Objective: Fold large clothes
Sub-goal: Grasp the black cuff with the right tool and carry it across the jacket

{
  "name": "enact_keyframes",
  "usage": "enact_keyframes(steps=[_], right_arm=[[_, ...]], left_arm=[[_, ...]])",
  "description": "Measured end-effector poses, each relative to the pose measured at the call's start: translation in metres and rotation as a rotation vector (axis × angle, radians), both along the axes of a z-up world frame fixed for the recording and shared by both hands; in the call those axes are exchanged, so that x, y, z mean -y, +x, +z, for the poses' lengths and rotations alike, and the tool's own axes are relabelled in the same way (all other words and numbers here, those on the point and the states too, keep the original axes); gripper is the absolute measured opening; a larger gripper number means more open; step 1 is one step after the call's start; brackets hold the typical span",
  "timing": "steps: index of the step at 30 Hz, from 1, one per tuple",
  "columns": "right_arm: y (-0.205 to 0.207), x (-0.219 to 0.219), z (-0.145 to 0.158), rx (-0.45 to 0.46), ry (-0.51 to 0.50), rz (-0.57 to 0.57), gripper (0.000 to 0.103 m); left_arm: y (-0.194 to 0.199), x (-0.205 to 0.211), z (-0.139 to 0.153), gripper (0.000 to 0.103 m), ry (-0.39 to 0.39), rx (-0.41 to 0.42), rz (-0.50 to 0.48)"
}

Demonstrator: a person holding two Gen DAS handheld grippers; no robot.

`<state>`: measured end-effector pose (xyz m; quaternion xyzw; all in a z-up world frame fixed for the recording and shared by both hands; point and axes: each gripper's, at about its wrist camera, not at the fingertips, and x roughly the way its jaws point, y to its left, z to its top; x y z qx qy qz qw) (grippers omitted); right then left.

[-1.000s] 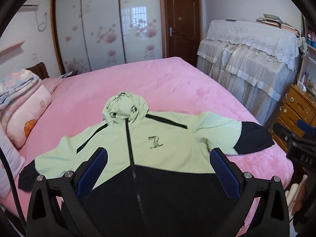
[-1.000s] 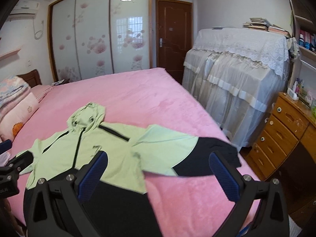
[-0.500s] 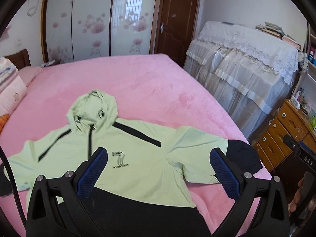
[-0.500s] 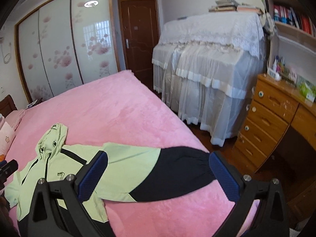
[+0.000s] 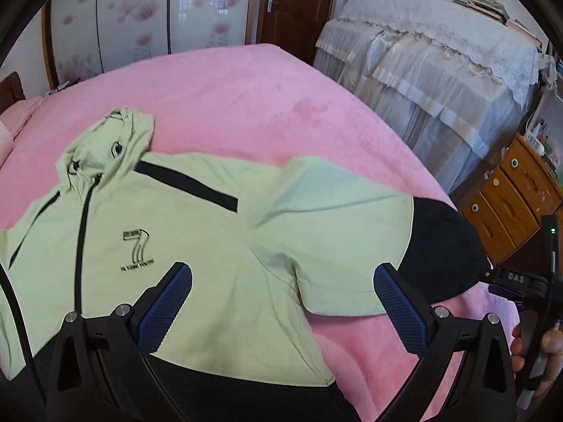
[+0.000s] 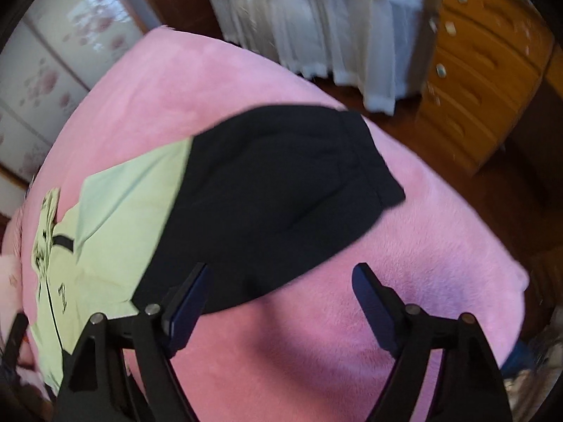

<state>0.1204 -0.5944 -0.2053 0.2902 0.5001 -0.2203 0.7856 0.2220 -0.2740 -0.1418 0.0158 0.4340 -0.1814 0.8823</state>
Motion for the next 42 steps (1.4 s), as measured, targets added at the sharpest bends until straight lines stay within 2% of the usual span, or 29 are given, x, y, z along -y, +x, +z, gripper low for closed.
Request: enact_keyframes(steps=[4,8,10,11,12,13,14,17,22,25,27,30,32,34,37,40,42], right_arm=[[0.001,0.017,-0.024,0.011,0.078,-0.071,0.079],[0.009,0.027,-0.031,0.047,0.067,-0.123,0.078],[0.013,0.028,-0.031,0.051,0.048,-0.144,0.068],[0.014,0.027,-0.031,0.047,0.036,-0.148,0.059],[0.015,0.026,-0.030,0.055,0.020,-0.151,0.043],[0.017,0.024,-0.028,0.060,0.006,-0.151,0.032],[0.016,0.024,-0.025,0.078,0.008,-0.145,0.012],[0.010,0.018,-0.009,0.142,-0.026,-0.139,0.007],[0.013,-0.041,0.063,0.322,-0.182,0.011,0.006],[0.022,-0.103,0.112,0.445,-0.244,0.182,0.006],[0.036,-0.161,0.141,0.526,-0.274,0.330,0.006],[0.049,-0.233,0.157,0.582,-0.279,0.514,0.006],[0.062,-0.281,0.151,0.579,-0.279,0.624,0.006],[0.076,-0.327,0.128,0.538,-0.293,0.725,0.006],[0.094,-0.376,0.076,0.428,-0.296,0.814,0.009],[0.107,-0.409,0.019,0.270,-0.347,0.853,0.022],[0.107,-0.423,-0.004,0.201,-0.356,0.863,0.028]], left_arm=[[-0.001,0.008,-0.012,0.102,0.007,-0.008,-0.014],[0.001,0.009,-0.021,0.103,0.007,-0.047,-0.025],[0.003,0.008,-0.022,0.103,0.001,-0.065,-0.034],[0.003,0.008,-0.022,0.103,0.004,-0.062,-0.036],[0.002,0.007,-0.020,0.103,0.015,-0.055,-0.037],[0.001,0.006,-0.019,0.103,0.027,-0.047,-0.038],[0.001,0.005,-0.017,0.103,0.042,-0.035,-0.033],[0.001,-0.006,-0.009,0.102,0.072,-0.011,-0.007],[-0.002,-0.043,0.007,0.102,0.070,0.003,0.033],[-0.004,-0.076,0.018,0.102,0.077,0.014,0.106],[-0.006,-0.109,0.025,0.102,0.040,0.002,0.154],[-0.010,-0.161,0.032,0.102,0.008,0.004,0.252],[-0.011,-0.192,0.033,0.102,-0.003,0.005,0.306],[-0.012,-0.223,0.027,0.102,0.011,0.000,0.352],[-0.012,-0.250,0.013,0.102,0.018,-0.031,0.370],[-0.012,-0.265,-0.005,0.102,0.013,-0.069,0.363],[-0.011,-0.268,-0.017,0.102,0.002,-0.095,0.351]])
